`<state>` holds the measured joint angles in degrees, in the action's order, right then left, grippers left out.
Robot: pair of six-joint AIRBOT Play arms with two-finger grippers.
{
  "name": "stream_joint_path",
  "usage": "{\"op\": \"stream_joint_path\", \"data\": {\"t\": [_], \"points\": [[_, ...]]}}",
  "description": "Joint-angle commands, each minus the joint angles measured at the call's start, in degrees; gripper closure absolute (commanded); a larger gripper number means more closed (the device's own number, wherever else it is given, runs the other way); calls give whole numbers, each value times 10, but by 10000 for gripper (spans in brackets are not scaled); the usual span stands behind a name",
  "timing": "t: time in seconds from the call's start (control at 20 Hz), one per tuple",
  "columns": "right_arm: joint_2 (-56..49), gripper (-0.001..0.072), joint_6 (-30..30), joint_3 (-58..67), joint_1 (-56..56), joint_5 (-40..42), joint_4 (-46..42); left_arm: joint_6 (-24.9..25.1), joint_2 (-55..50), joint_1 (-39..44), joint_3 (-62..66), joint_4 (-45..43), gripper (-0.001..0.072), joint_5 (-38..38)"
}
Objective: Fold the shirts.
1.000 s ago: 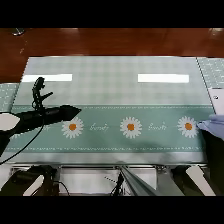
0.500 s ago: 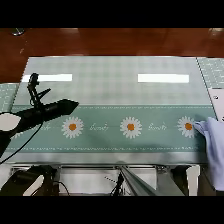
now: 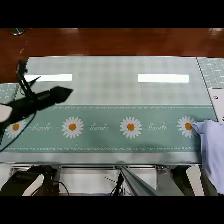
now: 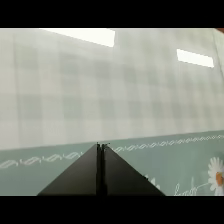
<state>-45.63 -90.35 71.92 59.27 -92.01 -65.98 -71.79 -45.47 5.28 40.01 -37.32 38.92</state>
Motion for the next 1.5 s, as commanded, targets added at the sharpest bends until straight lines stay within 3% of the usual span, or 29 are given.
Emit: {"op": "stream_joint_path", "data": {"t": [0.0,0.15,0.25,0.35,0.4,0.55,0.75,1.45], "points": [[-43,689,40,0,-203,191,161,2,-70,-24,159,1,680,93],[-101,689,38,0,-511,268,15,12,-141,16,272,-28,681,210],[-164,690,-4,-23,-670,293,-144,-1,-160,57,262,-152,681,179],[-247,690,-73,-44,-740,285,-252,-123,-187,65,242,-294,681,177],[-283,690,-93,-44,-748,261,-258,-148,-200,61,241,-332,681,207],[-344,689,-116,-44,-748,217,-222,-149,-210,58,239,-365,680,275],[-339,689,-116,-44,-748,256,-224,-149,-210,58,239,-362,680,276],[-339,690,-116,-44,-748,257,-224,-149,-210,58,239,-362,680,276]]}}
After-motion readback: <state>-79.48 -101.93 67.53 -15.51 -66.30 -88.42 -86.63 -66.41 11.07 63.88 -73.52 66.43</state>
